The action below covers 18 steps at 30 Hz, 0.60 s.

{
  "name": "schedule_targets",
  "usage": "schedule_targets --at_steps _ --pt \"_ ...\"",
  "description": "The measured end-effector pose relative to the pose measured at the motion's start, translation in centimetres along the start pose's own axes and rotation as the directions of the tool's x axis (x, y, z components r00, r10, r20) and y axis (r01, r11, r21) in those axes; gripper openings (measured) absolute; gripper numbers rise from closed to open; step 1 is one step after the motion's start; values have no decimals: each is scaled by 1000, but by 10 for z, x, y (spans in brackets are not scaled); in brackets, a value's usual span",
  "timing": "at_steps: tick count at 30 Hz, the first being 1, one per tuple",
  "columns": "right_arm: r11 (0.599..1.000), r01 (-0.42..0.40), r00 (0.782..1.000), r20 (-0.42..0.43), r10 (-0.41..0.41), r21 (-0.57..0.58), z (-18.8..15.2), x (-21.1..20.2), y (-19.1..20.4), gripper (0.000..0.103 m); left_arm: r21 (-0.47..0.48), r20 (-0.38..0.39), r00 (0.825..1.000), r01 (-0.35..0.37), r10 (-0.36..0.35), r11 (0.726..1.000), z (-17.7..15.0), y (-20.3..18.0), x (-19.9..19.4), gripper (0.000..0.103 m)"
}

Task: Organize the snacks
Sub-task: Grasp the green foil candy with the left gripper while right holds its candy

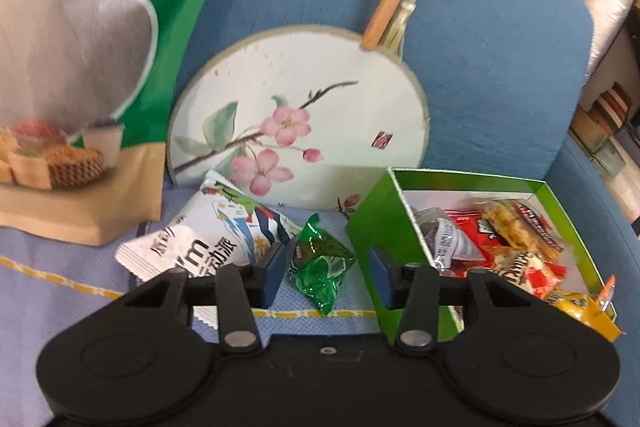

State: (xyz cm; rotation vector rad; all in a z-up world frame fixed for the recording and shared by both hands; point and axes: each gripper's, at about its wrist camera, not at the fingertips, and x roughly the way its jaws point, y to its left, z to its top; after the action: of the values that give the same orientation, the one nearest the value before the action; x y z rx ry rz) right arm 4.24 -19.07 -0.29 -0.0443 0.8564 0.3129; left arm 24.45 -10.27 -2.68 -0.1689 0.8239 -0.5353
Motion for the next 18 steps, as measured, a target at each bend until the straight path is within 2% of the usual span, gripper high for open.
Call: schedule_targets --at_steps 2,3,5,6,7,8,9,12,18 --pt "1000 -3 1000 -2 3 6 0 -1 -1 50 -10 0 1000 -6 6 1000 0 0 6 51" --pt "1000 -4 1000 -2 4 7 2 2 -3 50 -14 9 1000 -15 15 1000 0 -1 8 58" --pt "1000 -5 1000 -5 5 0 3 4 -3 50 -26 15 999 -28 29 999 2 0 14 62" --pt "1000 -6 1000 -5 6 -4 4 4 -3 50 -26 12 999 -34 34 999 2 -1 17 58" --pt "1000 -6 1000 -5 6 -6 4 4 -3 50 -14 3 999 -42 42 999 2 -1 21 47" --pt "1000 -8 1000 -5 8 -6 4 4 -3 50 8 -16 999 -44 44 999 2 -1 25 23" --pt "1000 -11 1000 -6 11 -5 4 3 -3 50 34 -31 999 -44 45 998 0 -1 26 17" --pt "1000 -13 1000 -9 13 -7 5 1 -4 50 70 -39 999 -17 20 997 -10 1 14 16" --pt "1000 -6 1000 -13 6 -13 6 3 -1 51 109 -82 997 18 -9 994 -43 22 -37 17"
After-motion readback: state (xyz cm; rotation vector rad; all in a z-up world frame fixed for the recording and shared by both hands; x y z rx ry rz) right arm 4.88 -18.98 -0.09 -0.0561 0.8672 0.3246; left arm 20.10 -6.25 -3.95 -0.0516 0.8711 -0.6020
